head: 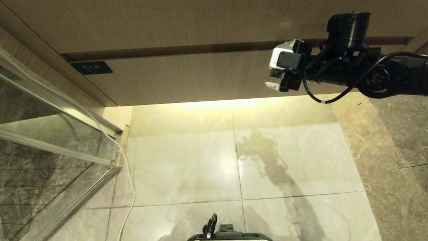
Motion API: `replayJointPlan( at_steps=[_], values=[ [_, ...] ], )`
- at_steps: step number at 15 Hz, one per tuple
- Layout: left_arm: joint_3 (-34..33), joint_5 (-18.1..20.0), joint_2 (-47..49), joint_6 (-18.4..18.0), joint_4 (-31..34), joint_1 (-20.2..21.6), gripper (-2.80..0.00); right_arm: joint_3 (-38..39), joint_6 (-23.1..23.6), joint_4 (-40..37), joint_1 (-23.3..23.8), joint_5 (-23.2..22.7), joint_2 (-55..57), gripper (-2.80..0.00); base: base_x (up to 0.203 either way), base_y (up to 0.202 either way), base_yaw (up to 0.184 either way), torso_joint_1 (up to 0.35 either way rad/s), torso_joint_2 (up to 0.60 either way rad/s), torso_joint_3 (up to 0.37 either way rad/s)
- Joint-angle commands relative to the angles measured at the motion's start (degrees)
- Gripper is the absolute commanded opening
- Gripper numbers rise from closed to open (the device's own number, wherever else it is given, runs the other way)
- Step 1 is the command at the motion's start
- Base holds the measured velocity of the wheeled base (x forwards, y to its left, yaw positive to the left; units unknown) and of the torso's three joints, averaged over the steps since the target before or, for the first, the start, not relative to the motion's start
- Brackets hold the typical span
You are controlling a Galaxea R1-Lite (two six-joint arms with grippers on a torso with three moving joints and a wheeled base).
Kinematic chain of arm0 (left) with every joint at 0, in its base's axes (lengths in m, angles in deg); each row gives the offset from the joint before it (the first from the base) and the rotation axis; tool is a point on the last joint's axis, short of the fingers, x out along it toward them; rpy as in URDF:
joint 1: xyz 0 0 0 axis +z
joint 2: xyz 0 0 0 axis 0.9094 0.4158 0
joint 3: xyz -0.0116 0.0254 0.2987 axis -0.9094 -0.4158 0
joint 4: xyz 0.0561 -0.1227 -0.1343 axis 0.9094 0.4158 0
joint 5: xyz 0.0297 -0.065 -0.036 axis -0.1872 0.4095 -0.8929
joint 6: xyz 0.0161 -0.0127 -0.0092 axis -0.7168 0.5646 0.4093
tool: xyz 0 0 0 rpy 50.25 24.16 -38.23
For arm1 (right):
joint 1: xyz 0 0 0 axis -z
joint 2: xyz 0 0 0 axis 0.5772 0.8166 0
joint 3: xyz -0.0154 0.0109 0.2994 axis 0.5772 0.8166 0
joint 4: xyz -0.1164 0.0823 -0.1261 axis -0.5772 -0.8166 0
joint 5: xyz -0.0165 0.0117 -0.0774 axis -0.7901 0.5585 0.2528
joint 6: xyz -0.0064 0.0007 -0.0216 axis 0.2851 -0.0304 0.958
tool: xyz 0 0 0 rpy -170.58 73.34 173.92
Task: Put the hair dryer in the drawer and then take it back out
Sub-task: Pull open the drawer
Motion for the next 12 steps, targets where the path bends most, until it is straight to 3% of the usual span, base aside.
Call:
replayJointPlan(
  at_steps=[1,12],
  values=[
    [-0.09,0.00,-0.02,-0.02,0.02,-0.01,-2.80,-0.80,0.44,0.14,-0.22,-0.04,1.28,0.00,0.000,0.000,0.000,0.000,0.00,0.000],
    [-0.04,-0.03,-0.02,-0.02,0.02,0.00,-2.80,-4.18,1.93,3.33,-0.07,-0.01,5.50,0.00,0.000,0.000,0.000,0.000,0.00,0.000]
  ],
)
